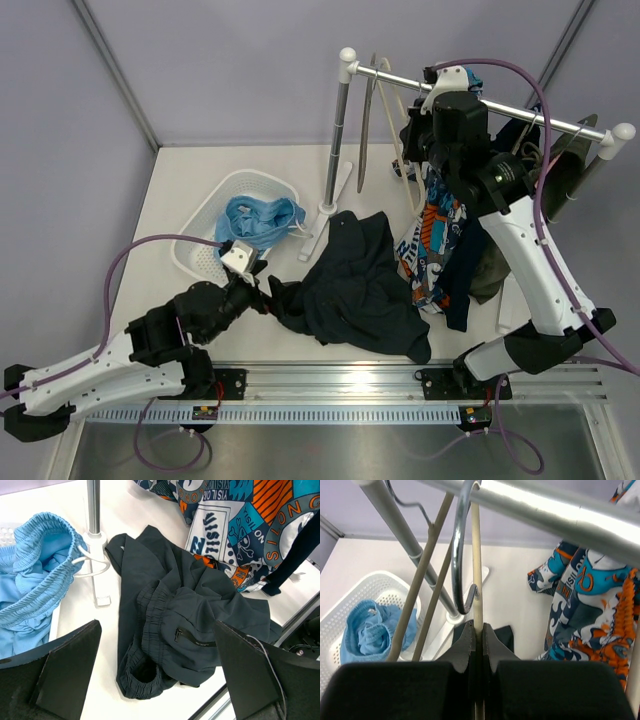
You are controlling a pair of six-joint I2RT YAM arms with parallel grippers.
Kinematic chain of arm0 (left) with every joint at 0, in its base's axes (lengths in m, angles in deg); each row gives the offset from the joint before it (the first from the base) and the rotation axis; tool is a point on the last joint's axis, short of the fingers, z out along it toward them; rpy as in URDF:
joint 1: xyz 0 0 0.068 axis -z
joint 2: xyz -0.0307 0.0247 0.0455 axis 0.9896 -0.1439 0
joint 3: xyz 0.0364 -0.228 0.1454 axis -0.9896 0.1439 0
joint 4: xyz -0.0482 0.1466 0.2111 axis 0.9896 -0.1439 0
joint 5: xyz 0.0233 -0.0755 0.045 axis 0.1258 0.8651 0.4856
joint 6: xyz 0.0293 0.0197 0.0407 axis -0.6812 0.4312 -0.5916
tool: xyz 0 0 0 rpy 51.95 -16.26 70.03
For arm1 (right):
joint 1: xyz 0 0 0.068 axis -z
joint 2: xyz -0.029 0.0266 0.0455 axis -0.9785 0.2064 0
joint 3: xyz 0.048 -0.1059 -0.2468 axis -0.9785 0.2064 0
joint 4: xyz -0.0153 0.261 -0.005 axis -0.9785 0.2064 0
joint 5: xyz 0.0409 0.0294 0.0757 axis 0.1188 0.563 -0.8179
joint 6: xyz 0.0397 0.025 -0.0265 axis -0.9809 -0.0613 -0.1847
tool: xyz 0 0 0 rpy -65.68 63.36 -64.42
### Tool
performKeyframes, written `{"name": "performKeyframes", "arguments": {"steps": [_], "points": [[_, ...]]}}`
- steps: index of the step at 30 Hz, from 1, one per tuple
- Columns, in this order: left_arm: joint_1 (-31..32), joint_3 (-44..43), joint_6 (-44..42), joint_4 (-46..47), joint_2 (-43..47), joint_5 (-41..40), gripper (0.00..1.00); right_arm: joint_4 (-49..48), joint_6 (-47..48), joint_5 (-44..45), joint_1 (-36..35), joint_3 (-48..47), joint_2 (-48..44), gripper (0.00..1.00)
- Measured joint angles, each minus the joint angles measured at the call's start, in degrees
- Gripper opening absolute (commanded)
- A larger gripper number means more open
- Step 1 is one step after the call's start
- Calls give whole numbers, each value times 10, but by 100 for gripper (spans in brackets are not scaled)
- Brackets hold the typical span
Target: Remove the shorts from the hanger
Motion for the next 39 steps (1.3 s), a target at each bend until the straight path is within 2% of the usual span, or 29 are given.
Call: {"name": "performKeyframes", "arguments": {"steps": [11,17,23,27,30,31,35,39], "points": [[0,0,4,1,-9,9,99,-25,7,5,54,-72,76,0],[0,0,4,2,-11,11,99,-27,7,-3,60,-62,91,0],[0,0,4,4,-18,12,99,-70,7,-15,60,-5,72,0],[0,0,4,5,-26,16,99,-91,7,-26,60,42,38,11],[0,0,3,5,-36,19,99,-100,4,-30,62,67,19,41],[0,0,2,6,-39,20,99,-99,4,-33,63,75,14,63],[0,0,-3,14,-54,26,99,-100,13,-49,64,97,2,97],[0,0,-12,28,-75,39,99,-100,24,-60,64,108,-12,99]]}}
